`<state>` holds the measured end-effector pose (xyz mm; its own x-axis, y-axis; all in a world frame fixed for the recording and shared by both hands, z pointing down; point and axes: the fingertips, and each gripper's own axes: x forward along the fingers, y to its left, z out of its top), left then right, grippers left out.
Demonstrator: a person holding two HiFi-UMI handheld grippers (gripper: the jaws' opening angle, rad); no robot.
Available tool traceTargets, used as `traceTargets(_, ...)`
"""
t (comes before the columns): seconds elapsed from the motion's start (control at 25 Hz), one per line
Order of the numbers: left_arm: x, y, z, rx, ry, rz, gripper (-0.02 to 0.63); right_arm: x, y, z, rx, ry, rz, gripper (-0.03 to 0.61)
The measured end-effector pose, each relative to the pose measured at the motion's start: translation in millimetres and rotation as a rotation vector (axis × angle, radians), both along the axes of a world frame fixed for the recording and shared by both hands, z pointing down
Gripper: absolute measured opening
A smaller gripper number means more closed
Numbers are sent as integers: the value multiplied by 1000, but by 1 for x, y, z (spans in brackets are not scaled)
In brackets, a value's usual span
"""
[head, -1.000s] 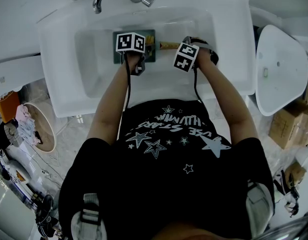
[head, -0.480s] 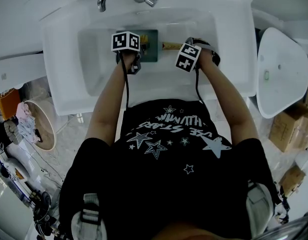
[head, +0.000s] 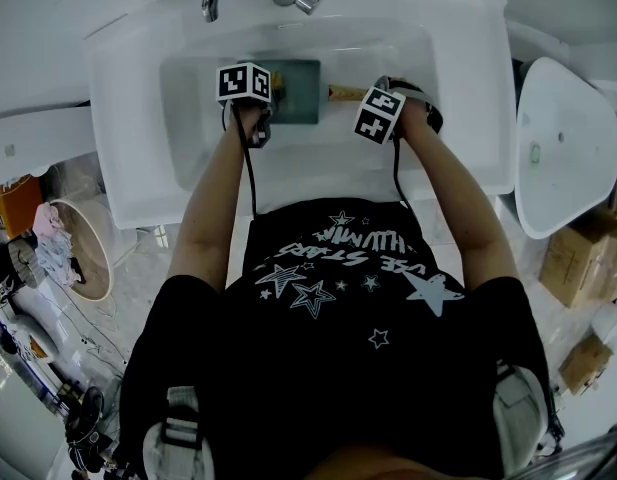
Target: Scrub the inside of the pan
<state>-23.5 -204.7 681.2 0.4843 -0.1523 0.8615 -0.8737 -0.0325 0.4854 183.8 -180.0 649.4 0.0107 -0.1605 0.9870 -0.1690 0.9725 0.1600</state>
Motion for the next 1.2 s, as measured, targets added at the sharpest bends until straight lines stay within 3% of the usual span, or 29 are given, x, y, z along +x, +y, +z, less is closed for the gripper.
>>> traceTargets(0.36, -23, 0, 3, -7, -79, -30, 135, 1, 0, 1, 0, 1, 5, 124)
traceTargets(0.68, -26, 2, 1, -13, -79, -36, 135, 1, 0, 0, 3, 8, -1, 124)
traceTargets(1.2, 59, 21, -12, -7, 40, 108, 135, 2, 2, 0, 6, 14, -5, 123)
